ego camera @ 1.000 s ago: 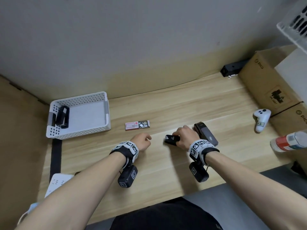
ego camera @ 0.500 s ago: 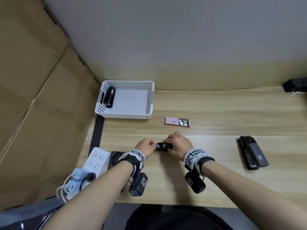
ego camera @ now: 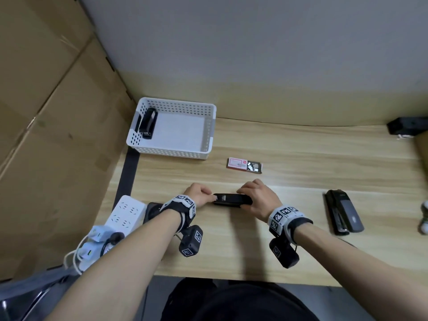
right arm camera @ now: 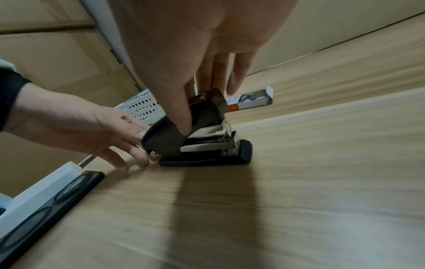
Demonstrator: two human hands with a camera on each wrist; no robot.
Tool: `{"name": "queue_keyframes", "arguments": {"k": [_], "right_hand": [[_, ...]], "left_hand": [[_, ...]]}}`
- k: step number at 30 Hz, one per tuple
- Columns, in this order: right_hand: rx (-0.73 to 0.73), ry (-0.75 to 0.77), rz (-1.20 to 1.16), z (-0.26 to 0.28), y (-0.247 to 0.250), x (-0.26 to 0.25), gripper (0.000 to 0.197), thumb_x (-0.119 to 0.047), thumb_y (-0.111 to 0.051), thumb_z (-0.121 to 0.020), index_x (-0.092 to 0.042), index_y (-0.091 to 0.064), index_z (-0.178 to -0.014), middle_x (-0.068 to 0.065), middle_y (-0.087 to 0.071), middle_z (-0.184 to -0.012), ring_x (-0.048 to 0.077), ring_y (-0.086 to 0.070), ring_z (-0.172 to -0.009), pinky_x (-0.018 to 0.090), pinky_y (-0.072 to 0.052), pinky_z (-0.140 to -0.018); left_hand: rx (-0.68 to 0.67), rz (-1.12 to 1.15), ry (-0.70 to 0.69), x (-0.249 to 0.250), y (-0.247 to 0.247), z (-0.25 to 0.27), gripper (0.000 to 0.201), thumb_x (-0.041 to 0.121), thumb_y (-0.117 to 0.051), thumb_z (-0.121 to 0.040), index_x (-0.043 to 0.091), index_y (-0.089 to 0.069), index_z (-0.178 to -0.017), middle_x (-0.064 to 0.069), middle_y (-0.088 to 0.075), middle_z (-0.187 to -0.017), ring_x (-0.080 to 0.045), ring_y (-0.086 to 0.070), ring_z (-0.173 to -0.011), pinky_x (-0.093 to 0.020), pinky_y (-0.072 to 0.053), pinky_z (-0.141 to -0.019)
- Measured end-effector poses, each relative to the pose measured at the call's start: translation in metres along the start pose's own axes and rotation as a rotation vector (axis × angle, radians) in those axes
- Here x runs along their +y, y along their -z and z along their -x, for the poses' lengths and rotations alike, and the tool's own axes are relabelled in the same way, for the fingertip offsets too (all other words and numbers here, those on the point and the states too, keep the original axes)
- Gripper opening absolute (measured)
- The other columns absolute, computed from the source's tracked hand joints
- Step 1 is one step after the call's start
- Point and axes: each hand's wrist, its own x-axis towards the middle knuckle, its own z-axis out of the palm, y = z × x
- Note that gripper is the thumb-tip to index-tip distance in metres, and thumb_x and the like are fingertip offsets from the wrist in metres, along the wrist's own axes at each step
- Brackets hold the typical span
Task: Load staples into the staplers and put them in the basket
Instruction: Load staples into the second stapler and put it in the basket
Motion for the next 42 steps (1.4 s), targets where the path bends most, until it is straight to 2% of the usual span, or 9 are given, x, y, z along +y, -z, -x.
{"name": "queue_keyframes", "arguments": {"k": [4, 9, 12, 18, 21, 25, 30, 36, 42], "right_hand": [[0.007, -0.012, -0.025, 0.000, -0.001, 0.000, 0.040, -0.027, -0.072, -0.073, -0.024, -0.069, -0.113, -0.005, -0.063, -0.109, 0.022, -0.048, -0.104, 0.034, -0.046, -0.084], [-0.013, -0.026, -0.029, 0.001, -0.001, -0.001, 0.038, -0.027, -0.071, -0.076, -0.025, -0.069, -0.113, -0.005, -0.063, -0.110, 0.023, -0.048, -0.104, 0.036, -0.046, -0.082], [-0.013, -0.024, -0.018, 0.001, -0.001, -0.001, 0.037, -0.029, -0.070, -0.077, -0.027, -0.068, -0.114, -0.005, -0.063, -0.111, 0.022, -0.047, -0.105, 0.035, -0.046, -0.082], [0.013, -0.001, 0.021, 0.001, -0.002, -0.001, 0.037, -0.030, -0.072, -0.076, -0.026, -0.070, -0.113, -0.003, -0.063, -0.112, 0.025, -0.049, -0.108, 0.034, -0.047, -0.082], [0.019, 0.008, 0.043, 0.000, -0.004, -0.001, 0.037, -0.031, -0.072, -0.076, -0.024, -0.070, -0.112, -0.002, -0.063, -0.116, 0.026, -0.049, -0.112, 0.036, -0.048, -0.086], [0.016, 0.006, 0.034, 0.000, -0.004, 0.000, 0.038, -0.032, -0.072, -0.077, -0.024, -0.069, -0.114, -0.003, -0.062, -0.117, 0.024, -0.048, -0.112, 0.036, -0.047, -0.087], [0.054, 0.000, -0.041, 0.004, -0.005, 0.001, 0.040, -0.032, -0.071, -0.076, -0.023, -0.068, -0.115, -0.004, -0.064, -0.112, 0.022, -0.049, -0.108, 0.037, -0.048, -0.085], [0.144, 0.038, -0.045, 0.011, -0.005, 0.007, 0.037, -0.034, -0.074, -0.077, -0.022, -0.070, -0.111, -0.005, -0.063, -0.111, 0.022, -0.051, -0.104, 0.035, -0.049, -0.079], [0.167, 0.048, -0.043, 0.011, -0.005, 0.007, 0.033, -0.031, -0.077, -0.076, -0.022, -0.072, -0.107, -0.004, -0.064, -0.111, 0.025, -0.053, -0.106, 0.038, -0.051, -0.079]], "left_hand": [[-0.020, -0.088, 0.024, 0.006, 0.008, -0.005, 0.031, 0.042, -0.084, -0.069, 0.023, -0.072, -0.090, 0.006, -0.069, -0.096, -0.015, -0.063, -0.094, -0.026, -0.048, -0.085], [-0.027, -0.297, 0.001, 0.023, 0.009, -0.004, 0.019, 0.037, -0.080, -0.074, 0.023, -0.073, -0.084, 0.007, -0.067, -0.091, -0.018, -0.063, -0.093, -0.029, -0.051, -0.088], [-0.022, -0.370, 0.008, 0.029, 0.007, -0.002, 0.015, 0.037, -0.079, -0.072, 0.026, -0.070, -0.076, 0.005, -0.069, -0.094, -0.021, -0.065, -0.091, -0.033, -0.053, -0.087], [-0.010, -0.322, 0.062, 0.025, 0.005, -0.002, 0.023, 0.040, -0.080, -0.073, 0.022, -0.073, -0.084, 0.005, -0.070, -0.095, -0.019, -0.064, -0.094, -0.030, -0.051, -0.087], [-0.027, -0.260, 0.107, 0.021, 0.013, 0.001, 0.037, 0.047, -0.082, -0.070, 0.018, -0.071, -0.091, 0.004, -0.068, -0.095, -0.019, -0.063, -0.094, -0.028, -0.049, -0.086], [-0.047, -0.198, 0.098, 0.015, 0.015, 0.001, 0.042, 0.054, -0.083, -0.065, 0.019, -0.071, -0.084, 0.002, -0.071, -0.089, -0.018, -0.065, -0.088, -0.028, -0.050, -0.078], [-0.045, -0.177, 0.064, 0.017, 0.015, 0.001, 0.035, 0.048, -0.084, -0.066, 0.019, -0.070, -0.079, 0.003, -0.070, -0.086, -0.016, -0.064, -0.083, -0.026, -0.047, -0.073], [-0.043, -0.342, 0.045, 0.029, 0.017, -0.004, 0.041, 0.050, -0.084, -0.065, 0.020, -0.071, -0.090, 0.004, -0.068, -0.099, -0.020, -0.063, -0.093, -0.032, -0.051, -0.088], [0.016, -0.462, -0.004, 0.034, 0.016, -0.001, 0.038, 0.050, -0.083, -0.065, 0.027, -0.065, -0.089, 0.003, -0.066, -0.109, -0.024, -0.063, -0.101, -0.032, -0.050, -0.087]]}}
